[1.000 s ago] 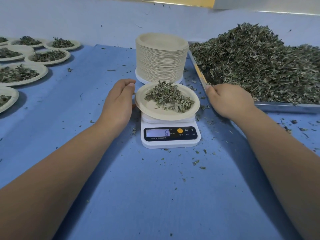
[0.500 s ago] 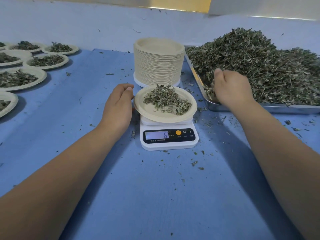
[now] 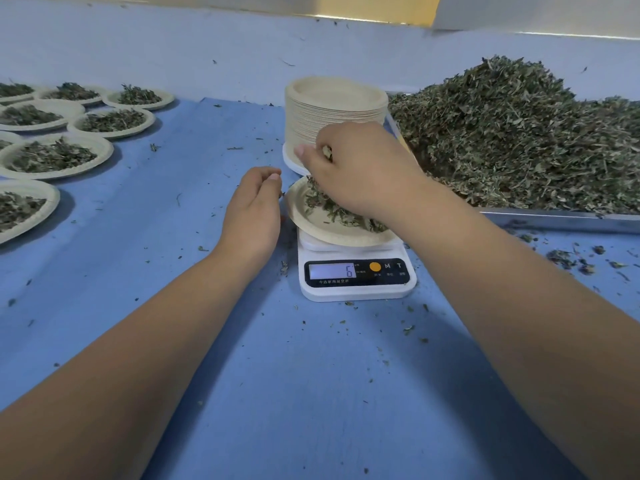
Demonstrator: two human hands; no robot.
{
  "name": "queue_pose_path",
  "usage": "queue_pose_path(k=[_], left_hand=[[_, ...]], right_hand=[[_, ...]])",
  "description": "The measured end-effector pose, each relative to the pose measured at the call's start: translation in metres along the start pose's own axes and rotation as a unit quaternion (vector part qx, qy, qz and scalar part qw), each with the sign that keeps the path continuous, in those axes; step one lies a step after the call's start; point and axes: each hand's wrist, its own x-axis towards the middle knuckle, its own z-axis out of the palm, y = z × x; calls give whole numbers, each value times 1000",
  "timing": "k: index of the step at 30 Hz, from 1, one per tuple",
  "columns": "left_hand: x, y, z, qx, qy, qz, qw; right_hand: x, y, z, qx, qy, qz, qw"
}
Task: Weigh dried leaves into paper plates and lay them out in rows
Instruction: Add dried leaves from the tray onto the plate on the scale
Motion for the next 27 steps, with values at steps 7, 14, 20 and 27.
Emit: queue_pose_path(k=[7,14,20,27], left_hand=[[1,0,0,4,-7,3,1000],[0,0,1,15,-8,13,1000],[0,1,1,18,-7,14,1000],[0,0,2,13,-9,9,1000]], right_hand=[[8,5,5,29,-60,-6,998],[2,2,-1,57,-43,6,997],[-5,4,-11,108,-111,19,988],[-6,21,-30,98,-86,-35,991]])
